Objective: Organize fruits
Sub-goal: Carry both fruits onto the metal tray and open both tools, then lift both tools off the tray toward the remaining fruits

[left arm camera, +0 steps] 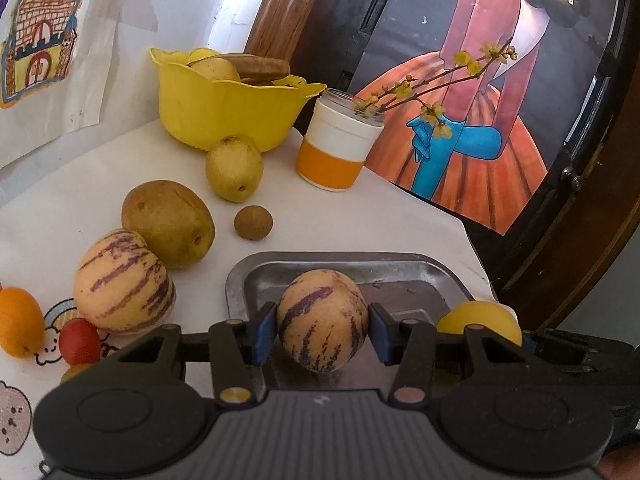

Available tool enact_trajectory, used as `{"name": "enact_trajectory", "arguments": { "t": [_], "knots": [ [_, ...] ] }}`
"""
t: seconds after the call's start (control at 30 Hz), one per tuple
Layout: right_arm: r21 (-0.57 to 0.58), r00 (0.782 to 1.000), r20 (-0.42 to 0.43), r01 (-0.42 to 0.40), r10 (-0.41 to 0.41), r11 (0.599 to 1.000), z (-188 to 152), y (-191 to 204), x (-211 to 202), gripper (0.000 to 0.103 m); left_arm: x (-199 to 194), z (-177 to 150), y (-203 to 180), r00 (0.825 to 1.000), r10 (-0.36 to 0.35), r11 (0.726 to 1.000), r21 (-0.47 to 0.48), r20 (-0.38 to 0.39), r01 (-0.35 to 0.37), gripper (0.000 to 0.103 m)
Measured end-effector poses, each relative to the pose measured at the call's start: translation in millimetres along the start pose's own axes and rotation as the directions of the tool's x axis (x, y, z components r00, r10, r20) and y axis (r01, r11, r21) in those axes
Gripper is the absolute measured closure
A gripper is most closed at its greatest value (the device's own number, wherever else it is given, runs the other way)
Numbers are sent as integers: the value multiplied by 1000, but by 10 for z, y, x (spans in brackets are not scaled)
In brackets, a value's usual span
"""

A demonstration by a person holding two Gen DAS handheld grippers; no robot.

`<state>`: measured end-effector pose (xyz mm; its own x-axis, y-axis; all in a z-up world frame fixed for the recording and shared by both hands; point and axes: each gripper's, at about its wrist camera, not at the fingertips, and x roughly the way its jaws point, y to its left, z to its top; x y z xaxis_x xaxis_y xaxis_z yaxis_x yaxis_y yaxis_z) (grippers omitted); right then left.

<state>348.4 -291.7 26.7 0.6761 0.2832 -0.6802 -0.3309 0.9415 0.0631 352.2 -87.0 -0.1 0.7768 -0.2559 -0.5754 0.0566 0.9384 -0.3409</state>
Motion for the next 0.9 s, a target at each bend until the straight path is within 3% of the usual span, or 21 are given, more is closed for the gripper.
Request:
{"name": "enact_trajectory", "arguments": {
  "t": [0.13, 0.2, 0.23, 0.3, 0.37, 0.57, 0.9],
  "knots": [
    [-13, 1000, 28, 5, -5, 1000, -7, 26, -16, 45, 35, -5, 12, 1000, 8, 1000, -4, -12, -8, 50],
    [-30, 999, 38, 13, -12, 999, -4, 55, -38, 37, 32, -11, 13, 1000, -1, 1000, -11, -16, 0, 47],
    [-36, 999, 41, 15, -14, 999, -11, 65, -51, 34, 20, -14, 9, 1000, 1, 1000, -14, -7, -1, 44],
    [-44, 999, 48, 15, -12, 999, -36, 77, -90, 24, -47, -13, -34, 1000, -3, 1000, -4, 27, 3, 25],
    [-50, 997, 79, 19, -15, 999, -52, 97, -186, 19, -151, -14, -103, 998, 1, 1000, 16, 66, -2, 15],
    [-89, 986, 167, 29, -14, 996, -165, 210, -544, 4, -523, -2, -195, 991, -27, 999, 24, 132, 24, 2],
    [-73, 969, 245, 17, 1, 997, -519, 461, -1277, 1, -1377, -266, -224, 978, -22, 999, 52, 207, 11, 0]
  ]
}}
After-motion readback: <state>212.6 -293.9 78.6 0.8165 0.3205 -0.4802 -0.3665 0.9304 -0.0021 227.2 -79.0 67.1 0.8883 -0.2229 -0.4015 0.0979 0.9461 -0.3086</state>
